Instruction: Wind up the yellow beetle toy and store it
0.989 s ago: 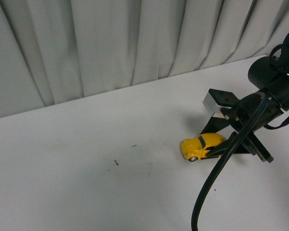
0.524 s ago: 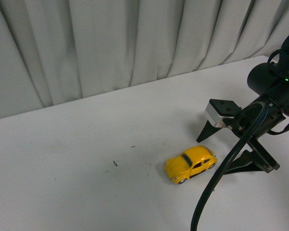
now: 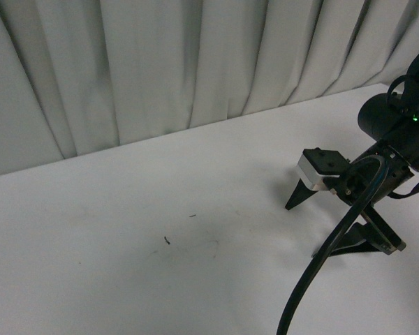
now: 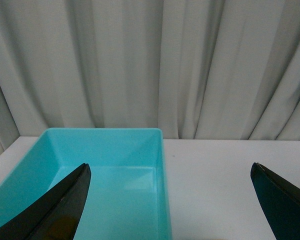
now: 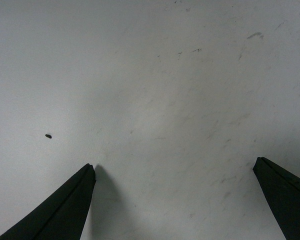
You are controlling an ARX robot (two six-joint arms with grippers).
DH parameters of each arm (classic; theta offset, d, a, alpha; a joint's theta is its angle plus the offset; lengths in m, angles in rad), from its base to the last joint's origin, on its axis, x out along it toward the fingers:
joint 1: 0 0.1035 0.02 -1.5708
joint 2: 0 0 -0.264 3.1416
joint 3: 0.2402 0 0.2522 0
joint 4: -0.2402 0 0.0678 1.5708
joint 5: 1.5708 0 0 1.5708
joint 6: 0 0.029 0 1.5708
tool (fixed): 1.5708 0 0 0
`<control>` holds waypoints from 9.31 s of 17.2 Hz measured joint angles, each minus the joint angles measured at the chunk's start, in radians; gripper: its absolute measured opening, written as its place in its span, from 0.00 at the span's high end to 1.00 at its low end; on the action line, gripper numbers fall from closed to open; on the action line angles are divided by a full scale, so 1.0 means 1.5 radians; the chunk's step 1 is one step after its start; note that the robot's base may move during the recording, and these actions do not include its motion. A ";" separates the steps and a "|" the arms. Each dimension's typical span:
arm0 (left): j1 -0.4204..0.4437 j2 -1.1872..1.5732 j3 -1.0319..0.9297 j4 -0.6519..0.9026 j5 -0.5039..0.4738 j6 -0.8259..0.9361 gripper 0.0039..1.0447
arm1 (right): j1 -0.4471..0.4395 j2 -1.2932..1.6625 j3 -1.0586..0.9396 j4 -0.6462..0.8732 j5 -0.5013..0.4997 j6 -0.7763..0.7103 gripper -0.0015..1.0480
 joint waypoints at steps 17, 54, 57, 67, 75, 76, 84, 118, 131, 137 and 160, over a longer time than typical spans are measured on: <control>0.000 0.000 0.000 0.001 0.001 0.000 0.06 | 0.266 -0.862 -0.271 0.131 -0.002 0.263 0.21; 0.000 0.000 0.000 0.000 0.000 0.000 0.06 | 0.296 -1.463 -0.706 0.390 0.450 1.191 0.68; 0.000 0.000 0.000 0.000 0.000 0.000 0.06 | 0.296 -1.464 -0.706 0.390 0.450 1.191 0.41; 0.022 0.376 0.217 -0.023 -0.138 -0.237 0.06 | 0.296 -1.463 -0.706 0.390 0.451 1.191 0.06; 0.034 0.566 0.231 0.112 -0.099 -0.178 0.06 | 0.296 -1.463 -0.706 0.389 0.450 1.192 0.06; 0.033 0.581 0.233 0.122 -0.098 -0.171 0.06 | 0.296 -1.464 -0.706 0.390 0.451 1.192 0.06; -0.142 1.011 0.507 -0.136 0.174 0.611 0.06 | 0.296 -1.463 -0.706 0.390 0.451 1.191 0.06; 0.130 0.925 0.606 -0.120 0.300 0.464 0.63 | 0.296 -1.463 -0.706 0.390 0.451 1.191 0.06; 0.228 1.195 0.555 0.036 0.024 0.376 0.63 | 0.296 -1.463 -0.706 0.390 0.451 1.191 0.06; 0.217 1.236 0.555 0.037 0.018 0.355 0.56 | 0.296 -1.463 -0.706 0.390 0.451 1.191 0.06; 0.130 0.418 0.092 0.329 0.133 0.002 0.99 | 0.296 -1.463 -0.706 0.390 0.451 1.191 0.06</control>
